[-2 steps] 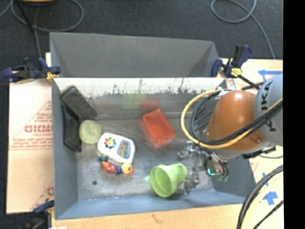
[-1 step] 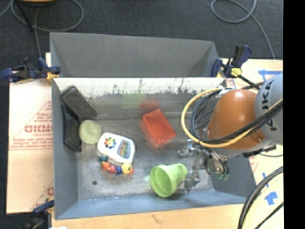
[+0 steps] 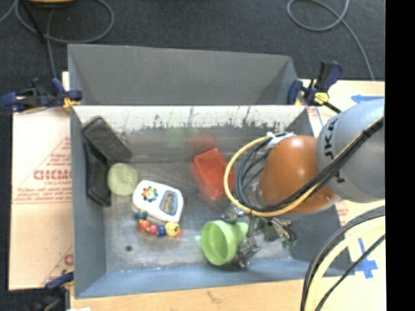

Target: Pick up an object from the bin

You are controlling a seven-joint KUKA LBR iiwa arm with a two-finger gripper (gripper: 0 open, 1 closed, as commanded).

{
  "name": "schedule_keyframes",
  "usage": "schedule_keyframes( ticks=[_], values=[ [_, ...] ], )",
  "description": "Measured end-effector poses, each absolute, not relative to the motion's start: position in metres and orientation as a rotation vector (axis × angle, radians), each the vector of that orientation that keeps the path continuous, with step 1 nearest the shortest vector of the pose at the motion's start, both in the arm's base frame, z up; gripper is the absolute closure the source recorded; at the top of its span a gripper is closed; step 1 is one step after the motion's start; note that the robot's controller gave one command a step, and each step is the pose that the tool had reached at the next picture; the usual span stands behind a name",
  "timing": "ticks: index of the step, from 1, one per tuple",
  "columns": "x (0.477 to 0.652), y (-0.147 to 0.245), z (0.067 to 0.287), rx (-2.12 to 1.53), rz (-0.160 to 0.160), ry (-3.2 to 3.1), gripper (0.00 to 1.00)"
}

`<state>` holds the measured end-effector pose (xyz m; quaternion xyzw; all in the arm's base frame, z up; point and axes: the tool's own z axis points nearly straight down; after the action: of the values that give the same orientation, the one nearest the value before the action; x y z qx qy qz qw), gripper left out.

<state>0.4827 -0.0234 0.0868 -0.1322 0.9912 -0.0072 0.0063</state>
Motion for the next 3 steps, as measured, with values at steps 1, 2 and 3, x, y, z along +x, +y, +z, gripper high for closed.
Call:
schedule_keyframes(
  ticks=[1,2,3],
  values=[
    [0.483,-0.023,0.087,-0.415,-0.023,3.101,1.00],
    [0.481,-0.025,0.089,-0.411,-0.017,3.097,1.00],
    [0.483,-0.013,0.116,-0.581,-0.002,3.087,1.00]
  ],
)
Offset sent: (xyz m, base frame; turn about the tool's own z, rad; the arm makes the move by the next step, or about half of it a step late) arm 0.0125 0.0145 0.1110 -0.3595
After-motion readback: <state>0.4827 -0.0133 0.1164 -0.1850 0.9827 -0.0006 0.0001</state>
